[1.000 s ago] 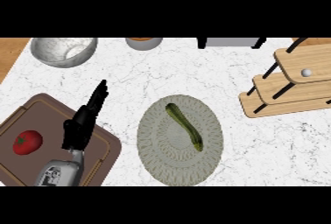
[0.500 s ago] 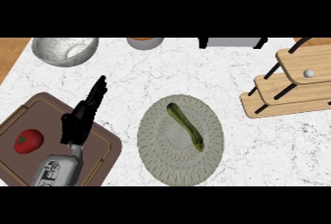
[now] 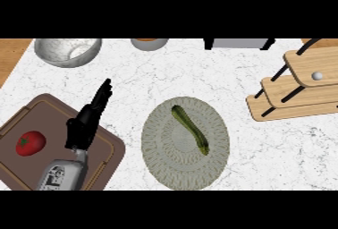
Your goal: Pick the lemon from the placemat and place it in the tiered shelf
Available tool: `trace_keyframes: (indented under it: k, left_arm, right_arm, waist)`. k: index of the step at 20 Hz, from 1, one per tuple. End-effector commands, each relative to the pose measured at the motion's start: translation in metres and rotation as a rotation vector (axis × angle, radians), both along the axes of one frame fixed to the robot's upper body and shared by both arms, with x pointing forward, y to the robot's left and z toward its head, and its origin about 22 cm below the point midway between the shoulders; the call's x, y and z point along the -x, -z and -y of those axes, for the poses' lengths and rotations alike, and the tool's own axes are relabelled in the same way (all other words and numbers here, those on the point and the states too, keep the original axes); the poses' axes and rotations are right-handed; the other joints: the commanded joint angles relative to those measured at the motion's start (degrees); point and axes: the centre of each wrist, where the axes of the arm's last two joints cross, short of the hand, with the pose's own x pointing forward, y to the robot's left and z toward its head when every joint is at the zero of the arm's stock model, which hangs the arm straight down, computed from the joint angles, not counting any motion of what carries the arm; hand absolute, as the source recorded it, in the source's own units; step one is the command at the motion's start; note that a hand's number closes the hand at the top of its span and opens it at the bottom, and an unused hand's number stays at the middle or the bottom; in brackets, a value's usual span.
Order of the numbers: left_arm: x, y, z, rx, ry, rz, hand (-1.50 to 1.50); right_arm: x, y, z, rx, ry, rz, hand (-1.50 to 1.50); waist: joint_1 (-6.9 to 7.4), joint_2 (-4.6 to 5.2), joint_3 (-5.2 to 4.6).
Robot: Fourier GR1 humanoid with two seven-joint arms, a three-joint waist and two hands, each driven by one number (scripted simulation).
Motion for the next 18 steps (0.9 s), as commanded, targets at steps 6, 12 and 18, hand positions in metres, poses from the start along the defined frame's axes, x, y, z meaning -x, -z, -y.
trace_keyframes:
  k: [6, 12, 18]
  left_arm:
    - [0.013, 0.012, 0.02, -0.002, -0.009, -0.001, 0.0]
    - [0.0, -0.009, -0.005, -0.014, -0.007, 0.003, 0.0]
    - [0.007, 0.002, 0.011, -0.004, -0.003, 0.0, 0.0]
  right_arm:
    - [-0.032, 0.023, 0.047, -0.15, -0.085, 0.06, 1.5]
    - [-0.048, 0.03, 0.047, -0.118, -0.094, 0.069, 1.5]
    - [-0.03, 0.058, 0.094, -0.077, 0.263, -0.054, -1.5]
  waist:
    - [-0.4, -0.06, -0.03]
    - [-0.37, -0.08, -0.04]
    - [-0.69, -0.07, -0.03]
